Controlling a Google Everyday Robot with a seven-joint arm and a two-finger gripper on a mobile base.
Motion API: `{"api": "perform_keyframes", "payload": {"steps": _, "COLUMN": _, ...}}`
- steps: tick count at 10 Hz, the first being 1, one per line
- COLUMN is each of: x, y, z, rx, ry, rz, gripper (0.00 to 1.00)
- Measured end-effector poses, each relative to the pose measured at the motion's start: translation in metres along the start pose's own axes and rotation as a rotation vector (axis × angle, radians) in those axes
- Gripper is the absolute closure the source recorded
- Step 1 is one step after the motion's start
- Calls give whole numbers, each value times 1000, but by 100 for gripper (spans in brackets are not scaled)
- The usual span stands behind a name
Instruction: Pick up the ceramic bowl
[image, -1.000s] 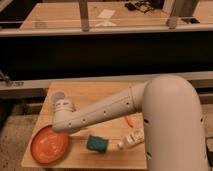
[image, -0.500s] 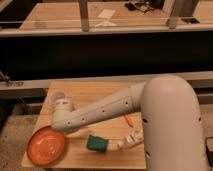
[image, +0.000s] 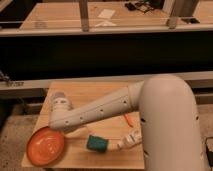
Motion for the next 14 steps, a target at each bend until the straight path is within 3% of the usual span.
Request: {"api": "perform_keyframes", "payload": {"steps": 14, "x": 11, "y": -5, "z": -13, "rx": 26, "ry": 9, "rz": -117, "gripper": 25}}
